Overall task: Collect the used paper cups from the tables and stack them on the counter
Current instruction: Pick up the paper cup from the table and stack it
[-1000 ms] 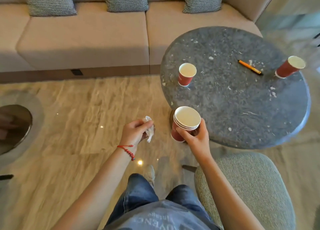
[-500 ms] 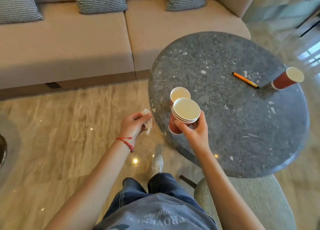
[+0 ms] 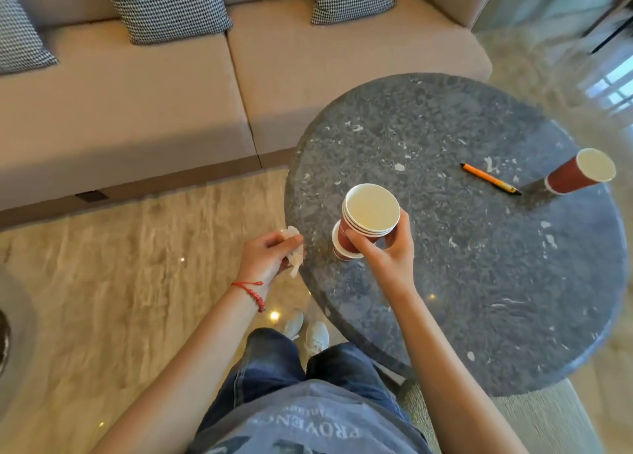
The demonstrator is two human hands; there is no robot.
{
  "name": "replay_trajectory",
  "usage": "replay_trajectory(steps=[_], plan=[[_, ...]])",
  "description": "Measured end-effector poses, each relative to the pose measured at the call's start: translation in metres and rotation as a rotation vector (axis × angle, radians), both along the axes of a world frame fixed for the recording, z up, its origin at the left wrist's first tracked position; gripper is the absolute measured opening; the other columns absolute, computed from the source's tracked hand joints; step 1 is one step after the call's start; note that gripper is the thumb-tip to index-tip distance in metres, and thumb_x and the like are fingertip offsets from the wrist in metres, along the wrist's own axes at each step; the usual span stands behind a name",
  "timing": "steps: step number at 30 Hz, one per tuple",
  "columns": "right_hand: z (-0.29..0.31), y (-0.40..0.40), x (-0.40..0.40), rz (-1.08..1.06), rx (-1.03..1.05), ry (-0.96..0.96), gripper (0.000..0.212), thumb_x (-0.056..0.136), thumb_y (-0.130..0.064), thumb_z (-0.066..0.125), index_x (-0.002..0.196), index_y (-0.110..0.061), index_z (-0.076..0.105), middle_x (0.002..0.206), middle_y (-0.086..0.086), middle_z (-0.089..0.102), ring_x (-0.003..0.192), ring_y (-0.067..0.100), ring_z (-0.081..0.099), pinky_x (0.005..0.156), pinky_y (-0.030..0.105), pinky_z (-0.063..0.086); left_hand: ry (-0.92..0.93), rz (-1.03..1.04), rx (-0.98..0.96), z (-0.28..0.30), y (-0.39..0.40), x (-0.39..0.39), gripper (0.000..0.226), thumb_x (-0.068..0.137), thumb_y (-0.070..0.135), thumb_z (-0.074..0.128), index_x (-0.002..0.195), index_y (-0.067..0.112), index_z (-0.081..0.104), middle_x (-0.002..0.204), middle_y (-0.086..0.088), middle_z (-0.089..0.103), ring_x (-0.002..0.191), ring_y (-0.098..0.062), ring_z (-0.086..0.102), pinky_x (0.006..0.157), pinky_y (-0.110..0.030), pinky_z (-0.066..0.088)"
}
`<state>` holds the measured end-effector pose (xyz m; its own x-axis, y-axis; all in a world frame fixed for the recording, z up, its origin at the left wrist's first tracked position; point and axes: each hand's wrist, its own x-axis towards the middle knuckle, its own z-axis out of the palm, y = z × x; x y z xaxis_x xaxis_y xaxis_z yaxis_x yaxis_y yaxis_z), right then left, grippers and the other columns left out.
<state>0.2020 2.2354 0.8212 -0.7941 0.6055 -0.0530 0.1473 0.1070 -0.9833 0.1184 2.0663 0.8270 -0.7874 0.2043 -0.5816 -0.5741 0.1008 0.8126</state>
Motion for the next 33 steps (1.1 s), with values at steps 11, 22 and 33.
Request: replay_trajectory(steps=[11,22,33], plan=[[-0.026,-0.011,-0.005,-0.092,0.109,-0.1,0.073,0.064,-0.022,0.087,0.114,-0.047,0.04,0.117,-0.024,0.05,0.107,-0.016,0.047,0.084,0.0,0.035,-0.04,-0.115,-0.065,-0.01,0.003,-0.033,0.015,0.079,0.008,0.069,0.065,0.007,0.063,0.073,-0.012,0.064,0.07,-0.022,0.062,0.069,-0.031,0.053],[-0.05,-0.018,0.004,-0.051,0.098,-0.216,0.092,0.06,-0.029,0.088,0.13,-0.039,0.03,0.127,-0.031,0.038,0.116,-0.018,0.037,0.095,0.004,0.034,-0.116,-0.163,-0.033,-0.016,0.003,-0.041,0.005,0.077,0.008,0.07,0.077,0.005,0.067,0.076,-0.012,0.068,0.059,-0.012,0.068,0.053,-0.02,0.053],[-0.051,-0.025,-0.004,-0.138,0.08,-0.27,0.08,0.064,-0.025,0.086,0.123,-0.034,0.033,0.116,-0.025,0.044,0.1,-0.021,0.041,0.081,-0.006,0.031,-0.13,-0.22,-0.032,-0.023,0.0,-0.049,0.005,0.076,0.012,0.073,0.076,0.008,0.068,0.067,-0.002,0.072,0.062,-0.011,0.069,0.052,-0.018,0.051]])
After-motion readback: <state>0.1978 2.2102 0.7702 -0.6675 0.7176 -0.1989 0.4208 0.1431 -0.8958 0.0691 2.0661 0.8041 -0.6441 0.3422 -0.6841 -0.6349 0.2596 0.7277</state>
